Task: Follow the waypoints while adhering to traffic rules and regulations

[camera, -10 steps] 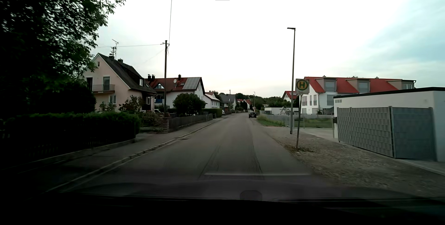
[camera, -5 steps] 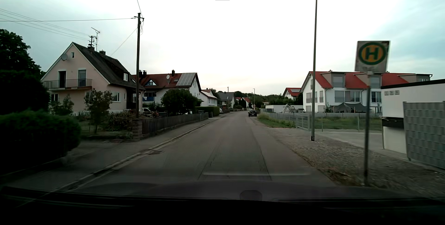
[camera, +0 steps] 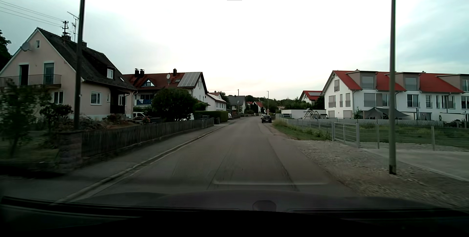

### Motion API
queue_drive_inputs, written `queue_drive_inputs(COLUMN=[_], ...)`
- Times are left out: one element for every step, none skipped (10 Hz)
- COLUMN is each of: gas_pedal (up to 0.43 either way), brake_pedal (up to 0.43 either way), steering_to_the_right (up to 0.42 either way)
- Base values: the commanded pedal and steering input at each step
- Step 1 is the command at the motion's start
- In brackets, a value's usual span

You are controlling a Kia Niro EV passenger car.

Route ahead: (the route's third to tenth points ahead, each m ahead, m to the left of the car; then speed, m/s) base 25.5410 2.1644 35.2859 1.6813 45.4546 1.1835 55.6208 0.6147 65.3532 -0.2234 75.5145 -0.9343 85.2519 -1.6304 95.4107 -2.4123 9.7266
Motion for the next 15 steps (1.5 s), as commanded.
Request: queue_drive_inputs(gas_pedal=[0.177,0.177,0.169,0.169,0.157,0.15,0.138,0.13,0.13,0.11,0.087,0.087,0.079,0.059,0.047], brake_pedal=[0.006,0.006,0.006,0.006,0.006,0.006,0.006,0.006,0.006,0.006,0.006,0.006,0.006,0.006,0.006], steering_to_the_right=[0.007,0.007,0.007,0.007,0.007,0.007,0.007,0.007,0.007,0.006,0.006,0.006,0.006,0.004,0.002])
